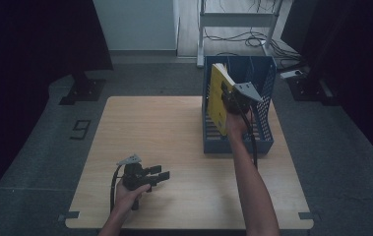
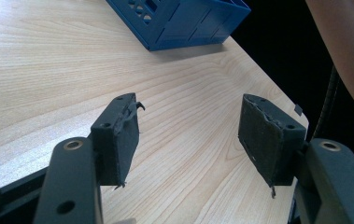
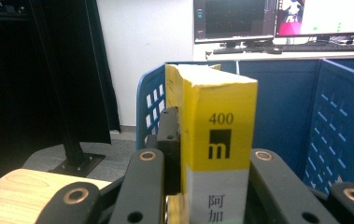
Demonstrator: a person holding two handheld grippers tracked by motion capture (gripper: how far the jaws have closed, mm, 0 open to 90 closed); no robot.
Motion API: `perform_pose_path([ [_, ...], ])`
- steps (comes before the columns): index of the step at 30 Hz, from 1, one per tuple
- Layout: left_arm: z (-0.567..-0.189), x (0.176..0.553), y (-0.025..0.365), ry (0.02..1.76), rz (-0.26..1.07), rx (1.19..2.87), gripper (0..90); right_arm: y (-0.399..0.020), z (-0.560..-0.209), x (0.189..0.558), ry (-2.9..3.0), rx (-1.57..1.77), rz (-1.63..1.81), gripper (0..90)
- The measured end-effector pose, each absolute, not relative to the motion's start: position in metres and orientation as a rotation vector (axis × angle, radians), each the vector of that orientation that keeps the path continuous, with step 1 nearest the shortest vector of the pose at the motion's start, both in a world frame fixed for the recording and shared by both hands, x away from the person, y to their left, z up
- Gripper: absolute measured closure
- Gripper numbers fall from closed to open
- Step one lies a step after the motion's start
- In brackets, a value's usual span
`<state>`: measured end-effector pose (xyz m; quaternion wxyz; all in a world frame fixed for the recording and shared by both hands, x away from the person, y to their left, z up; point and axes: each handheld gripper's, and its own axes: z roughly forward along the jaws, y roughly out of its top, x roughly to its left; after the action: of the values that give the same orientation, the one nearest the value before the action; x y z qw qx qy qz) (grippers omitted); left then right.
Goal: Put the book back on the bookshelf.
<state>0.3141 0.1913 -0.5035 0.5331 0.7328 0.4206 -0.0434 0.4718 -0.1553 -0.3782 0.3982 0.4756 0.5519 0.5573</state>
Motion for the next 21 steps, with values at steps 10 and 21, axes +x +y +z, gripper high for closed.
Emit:
perform_pose_path([
  [10,-0.503,0.314,0.193,1.006,-0.101,1.744,37.9,-0.147,-0.388,0.479,1.411,1.204,1.385,74.7],
  [21,-0.503,0.314,0.197,1.009,-0.124,1.717,38.0,-0.142,-0.404,0.486,1.42,1.24,1.371,74.6],
])
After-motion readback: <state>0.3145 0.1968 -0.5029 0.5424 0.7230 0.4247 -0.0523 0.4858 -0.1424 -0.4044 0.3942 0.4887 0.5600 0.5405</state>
